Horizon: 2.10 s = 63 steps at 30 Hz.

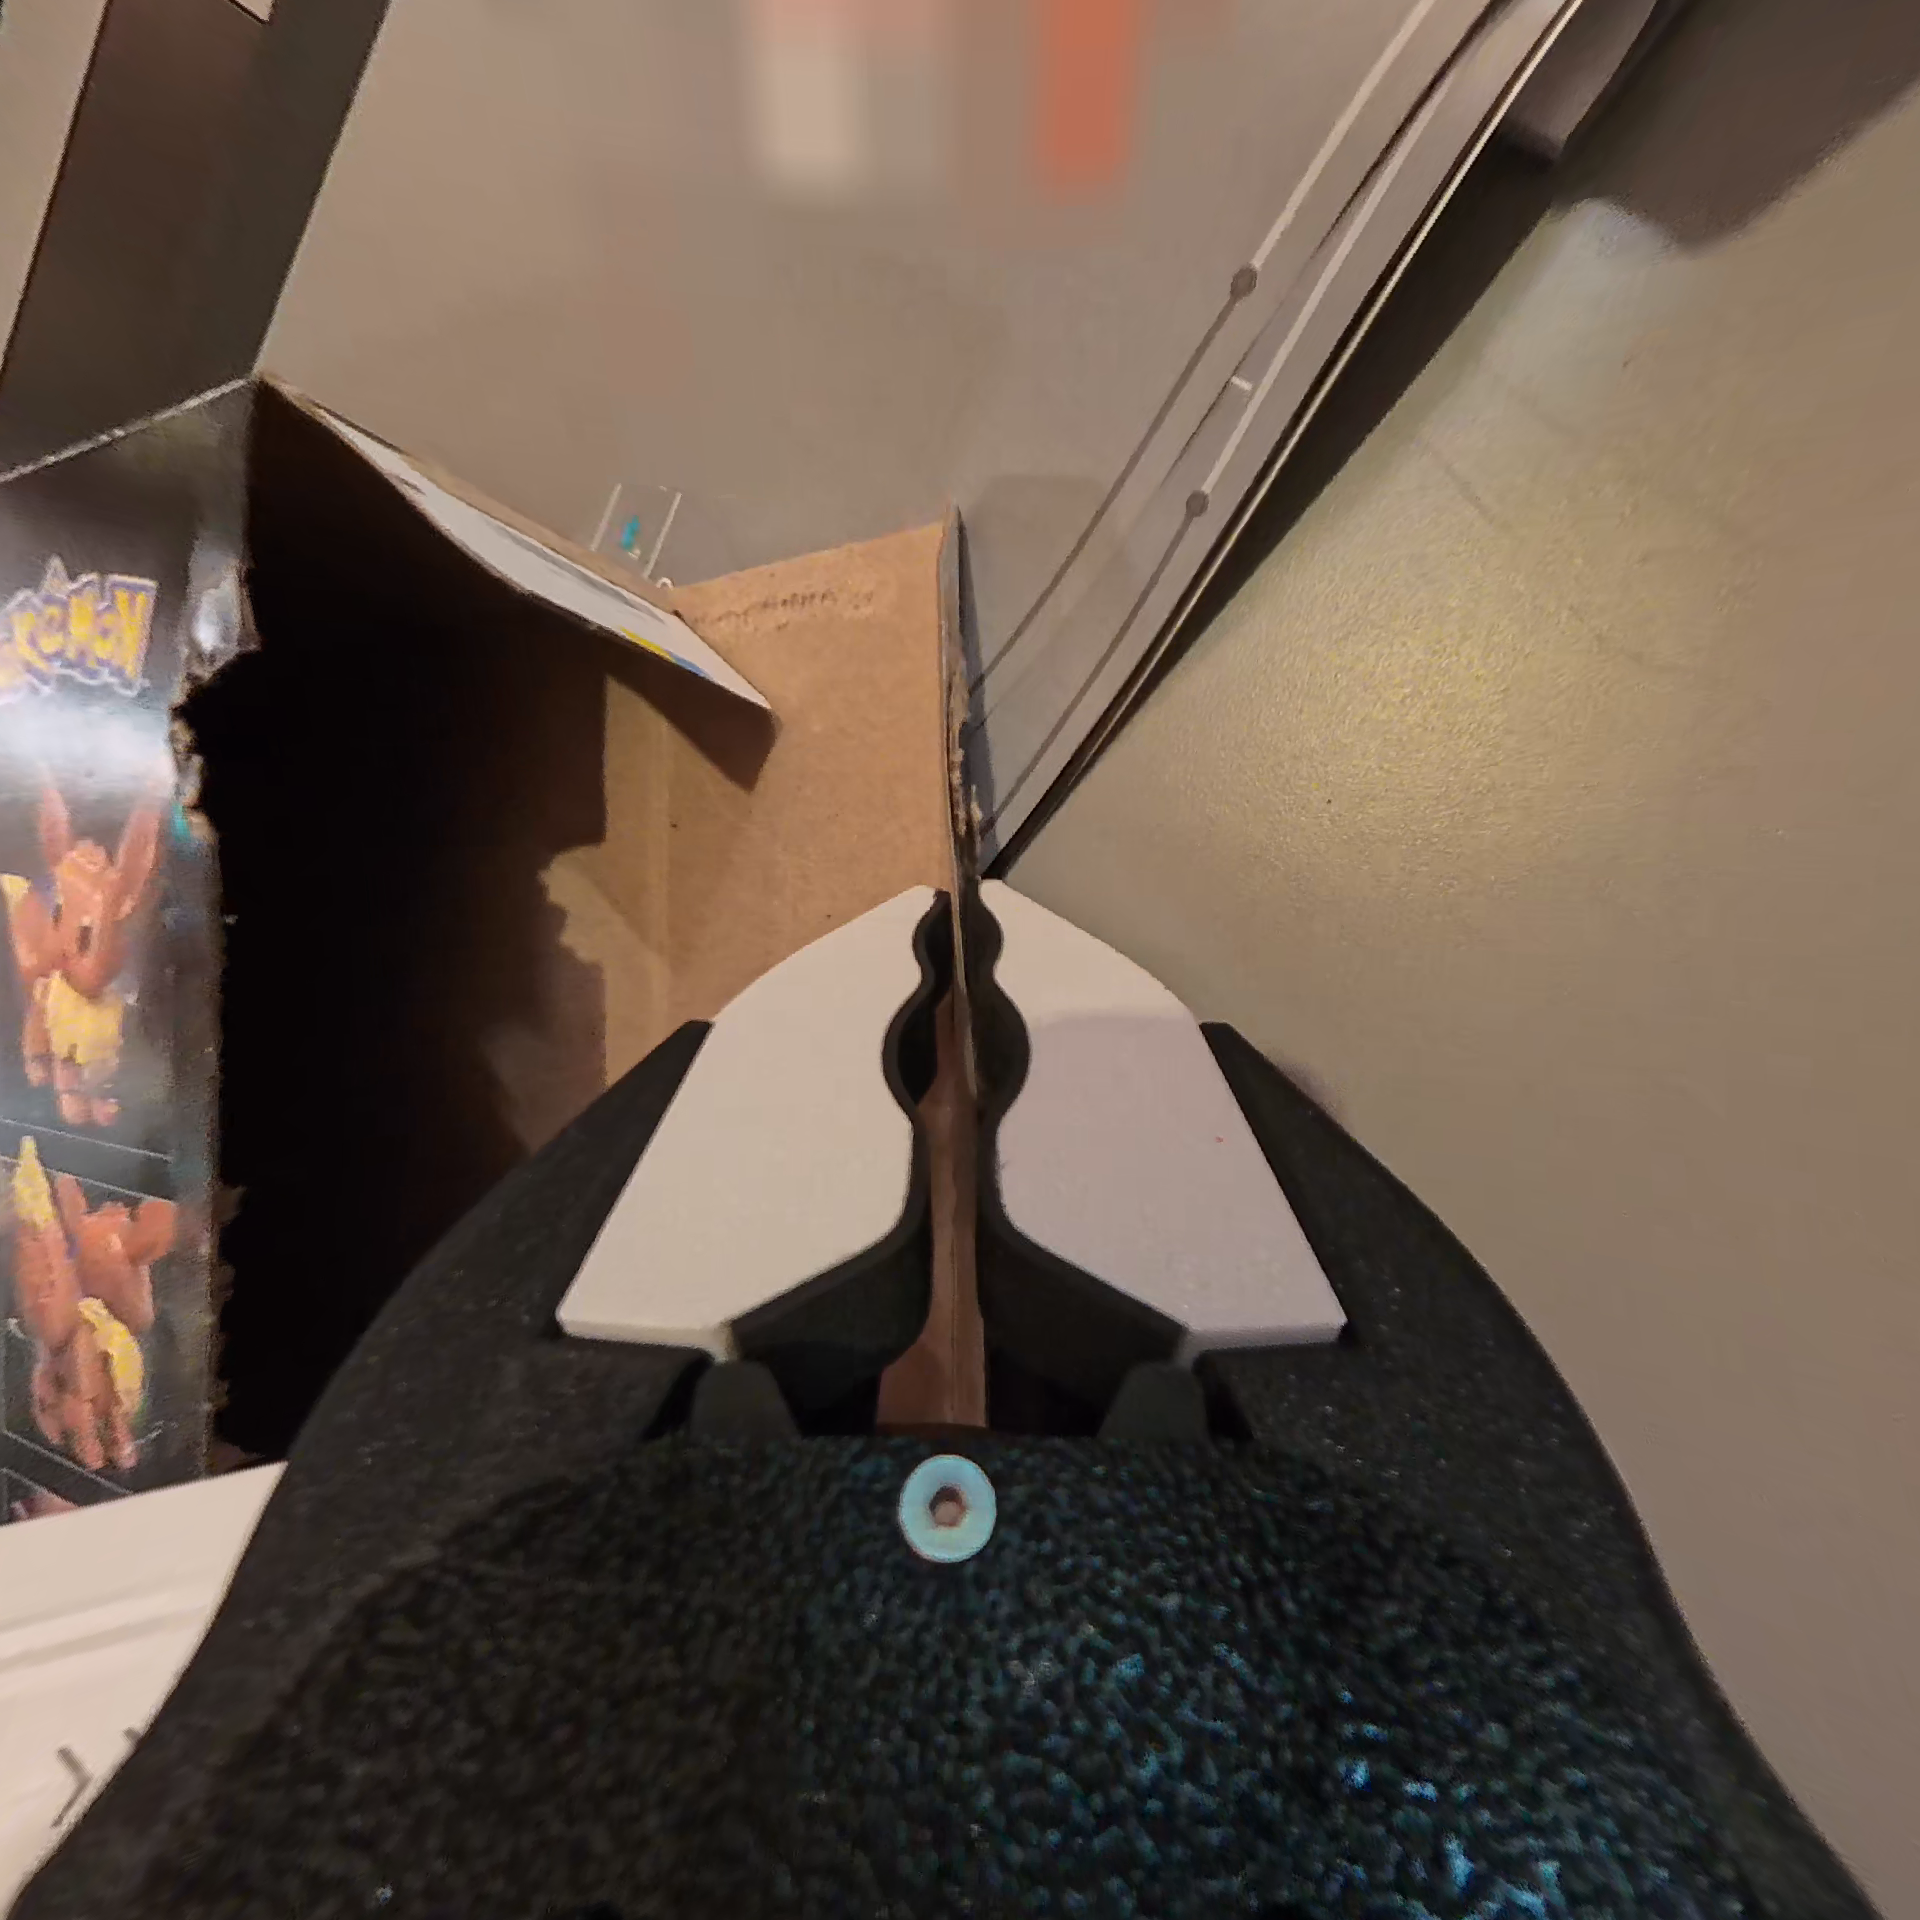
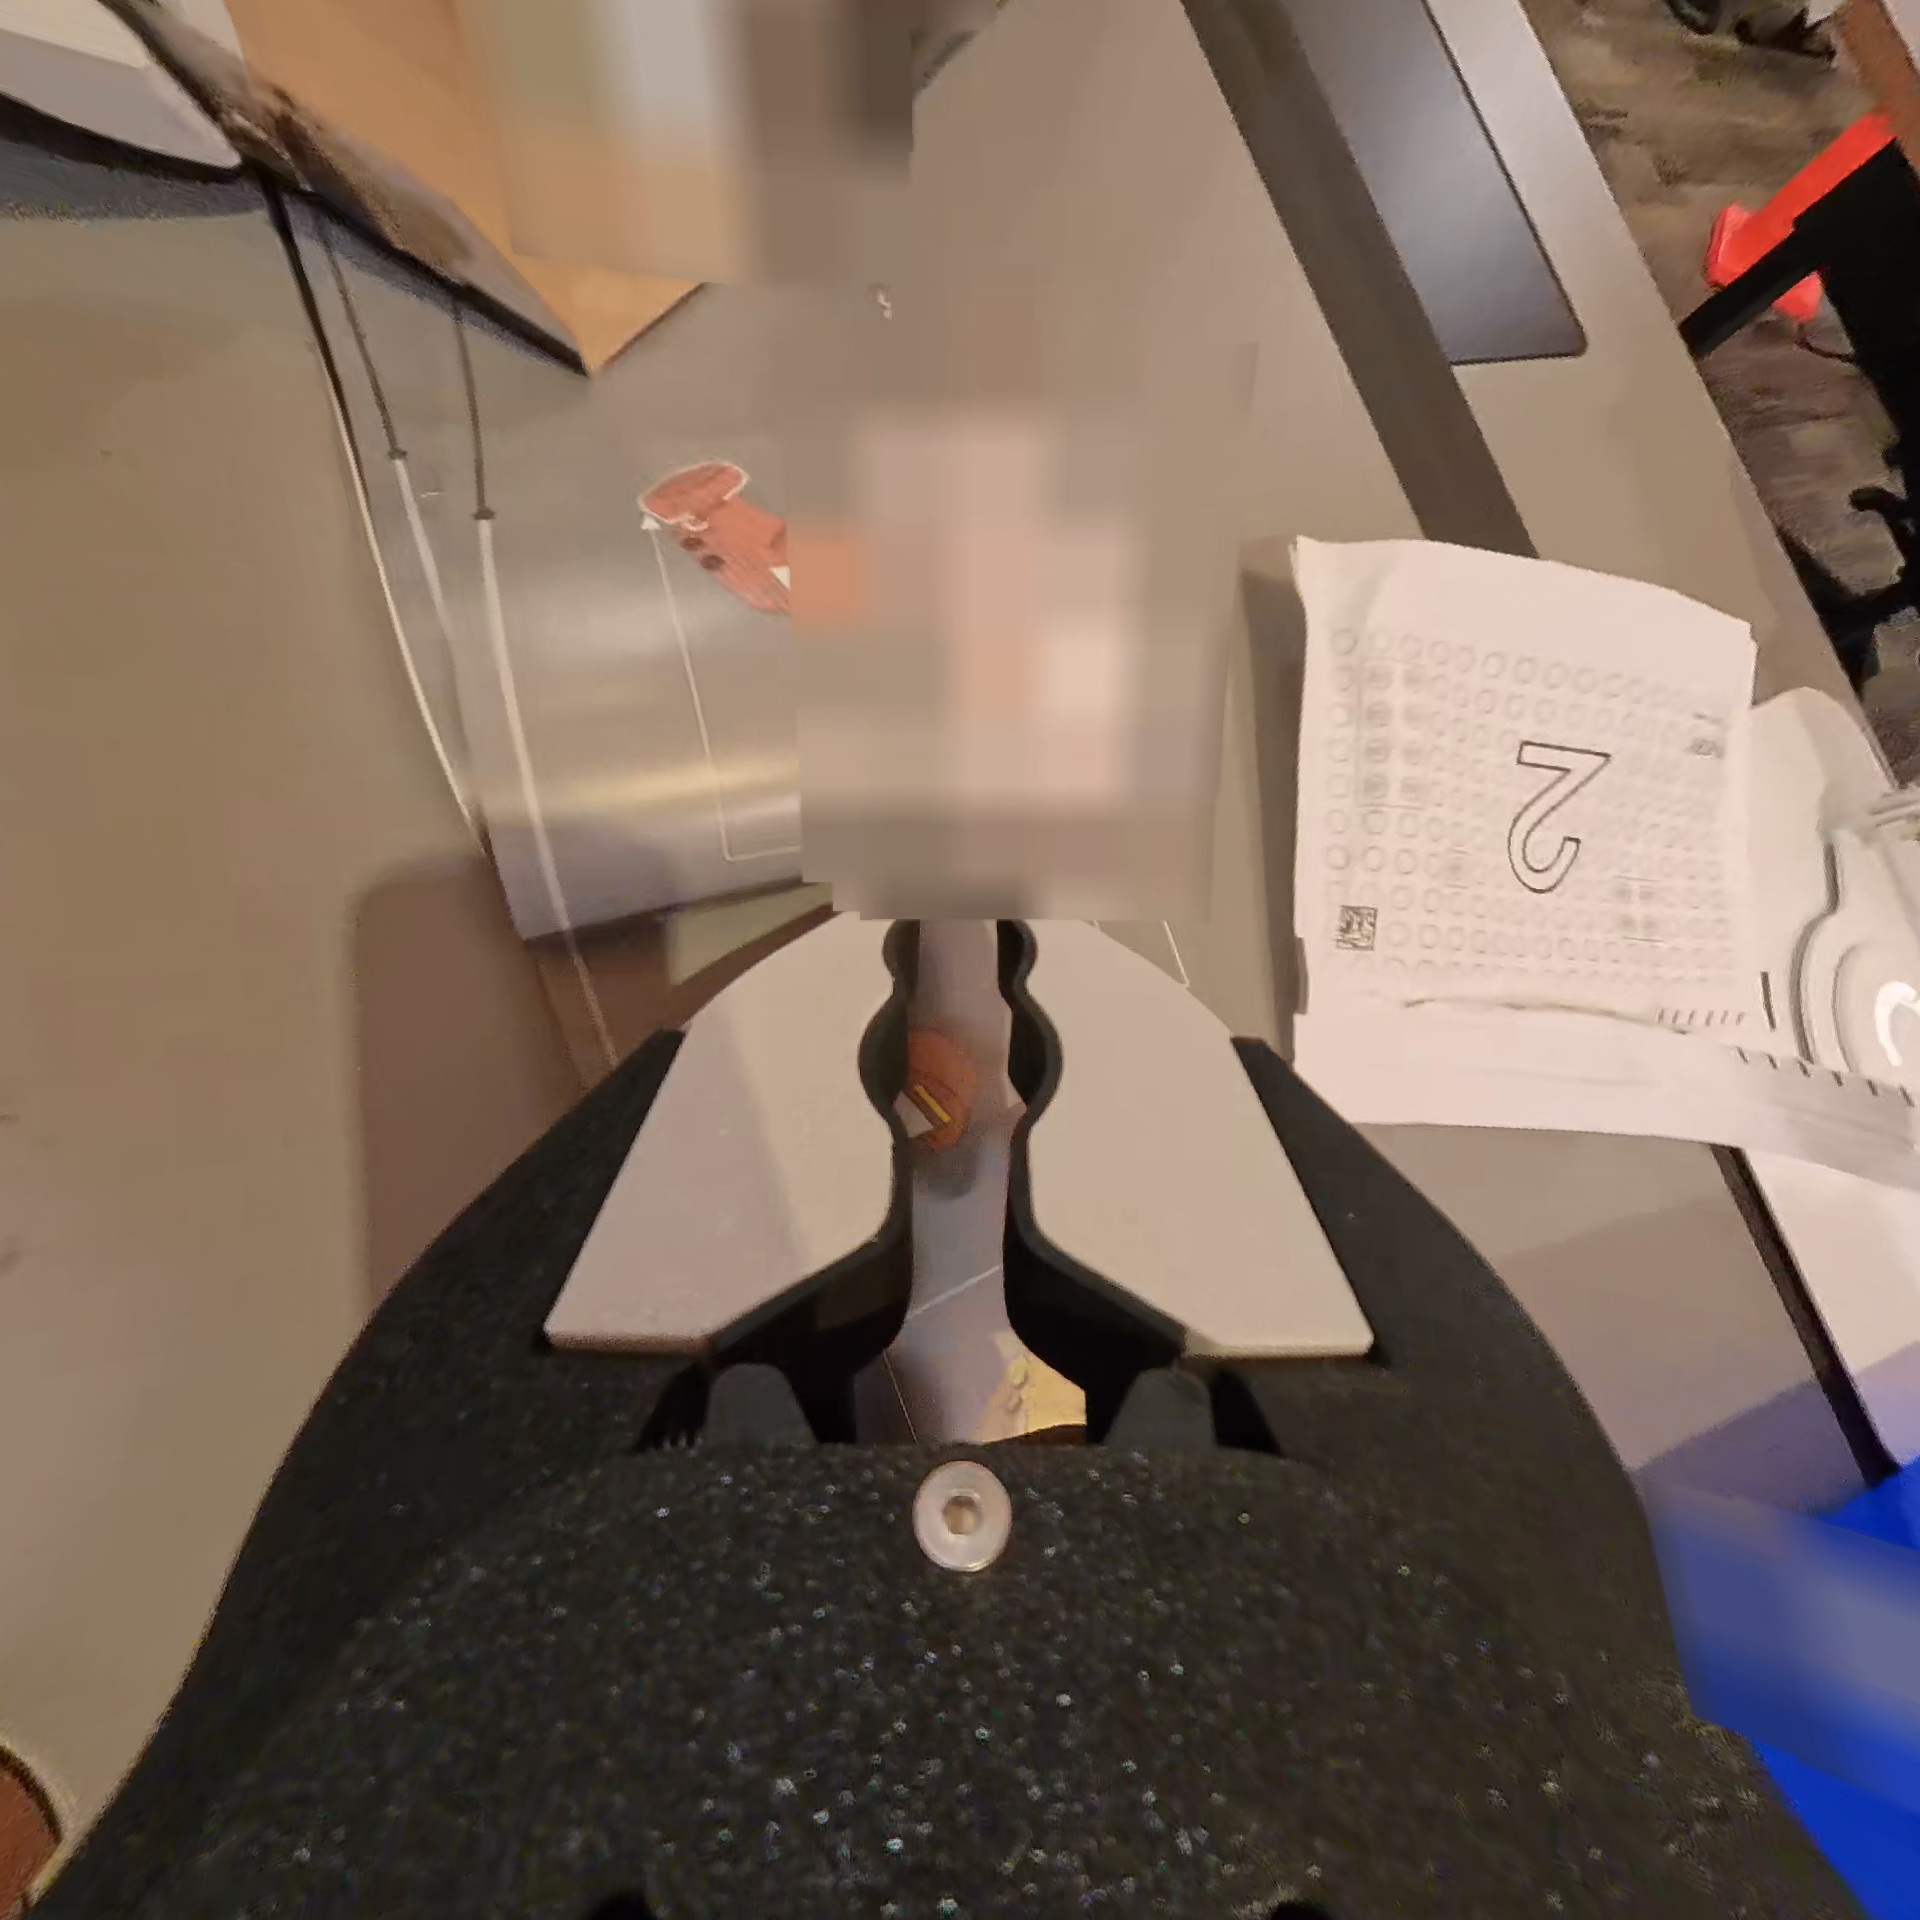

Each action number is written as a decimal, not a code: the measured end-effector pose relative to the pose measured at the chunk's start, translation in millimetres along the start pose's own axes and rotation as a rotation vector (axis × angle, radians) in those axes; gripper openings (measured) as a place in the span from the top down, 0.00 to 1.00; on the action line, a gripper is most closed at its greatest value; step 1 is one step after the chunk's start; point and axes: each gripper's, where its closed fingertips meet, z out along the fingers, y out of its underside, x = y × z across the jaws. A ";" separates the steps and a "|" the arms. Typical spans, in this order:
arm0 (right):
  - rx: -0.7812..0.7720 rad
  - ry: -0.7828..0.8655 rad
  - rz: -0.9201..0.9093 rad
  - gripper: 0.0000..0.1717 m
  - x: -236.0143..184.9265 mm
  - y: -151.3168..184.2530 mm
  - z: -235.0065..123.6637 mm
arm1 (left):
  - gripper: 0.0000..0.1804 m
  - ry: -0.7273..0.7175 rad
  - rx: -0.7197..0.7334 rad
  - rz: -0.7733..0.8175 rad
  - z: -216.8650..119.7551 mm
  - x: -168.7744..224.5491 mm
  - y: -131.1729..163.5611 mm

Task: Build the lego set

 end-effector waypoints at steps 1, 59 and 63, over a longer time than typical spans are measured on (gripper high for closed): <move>0.008 -0.002 -0.011 0.92 -2.1 -3.1 1.1 | 0.99 -0.001 0.005 -0.003 -1.7 -1.1 -0.4; 0.384 -0.080 0.423 1.00 -49.5 32.7 -134.3 | 1.00 0.239 0.714 -0.130 -38.0 64.0 -105.9; 0.428 -0.050 0.463 1.00 -46.4 32.4 -136.5 | 1.00 0.263 0.709 -0.172 -37.7 60.3 -104.1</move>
